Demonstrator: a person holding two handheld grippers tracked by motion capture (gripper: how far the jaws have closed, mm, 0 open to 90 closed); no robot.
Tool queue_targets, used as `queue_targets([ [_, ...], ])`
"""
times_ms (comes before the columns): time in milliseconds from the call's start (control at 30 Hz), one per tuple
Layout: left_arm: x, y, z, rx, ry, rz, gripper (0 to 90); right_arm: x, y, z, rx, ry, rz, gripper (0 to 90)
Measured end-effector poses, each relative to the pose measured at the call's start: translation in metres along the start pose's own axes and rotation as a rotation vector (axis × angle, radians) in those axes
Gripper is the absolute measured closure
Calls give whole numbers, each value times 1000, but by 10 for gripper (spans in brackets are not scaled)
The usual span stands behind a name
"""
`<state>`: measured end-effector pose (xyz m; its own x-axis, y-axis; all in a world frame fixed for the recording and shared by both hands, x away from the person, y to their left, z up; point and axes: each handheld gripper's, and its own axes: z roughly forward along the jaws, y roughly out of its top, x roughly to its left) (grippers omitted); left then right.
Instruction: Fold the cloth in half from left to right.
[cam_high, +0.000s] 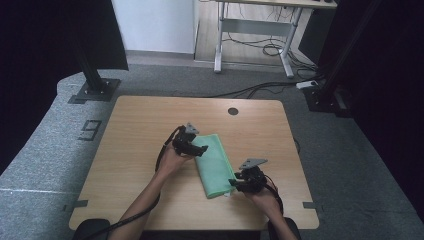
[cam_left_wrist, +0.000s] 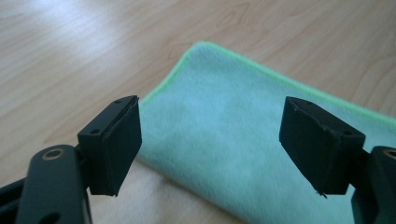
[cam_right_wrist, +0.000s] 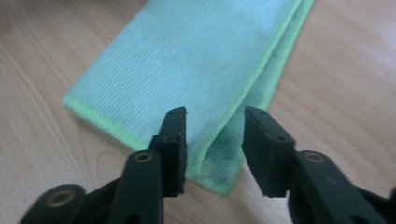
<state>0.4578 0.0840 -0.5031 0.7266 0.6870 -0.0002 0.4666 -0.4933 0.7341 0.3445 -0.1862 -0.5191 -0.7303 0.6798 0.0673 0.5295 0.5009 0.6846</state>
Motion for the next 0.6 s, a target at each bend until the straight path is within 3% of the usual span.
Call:
queue_targets([
  [200,-9,-16,-4,5,-14,13,208,3,-4,6,39,0,-14,863],
  [333,-15,-23,-6,11,-14,38,207,4,-4,5,40,-12,-18,883],
  [467,-19,-25,-7,6,-16,42,206,5,-1,-3,1,-32,-7,883],
  [600,-25,-27,-4,21,-9,53,191,1,-5,1,30,-58,4,875],
])
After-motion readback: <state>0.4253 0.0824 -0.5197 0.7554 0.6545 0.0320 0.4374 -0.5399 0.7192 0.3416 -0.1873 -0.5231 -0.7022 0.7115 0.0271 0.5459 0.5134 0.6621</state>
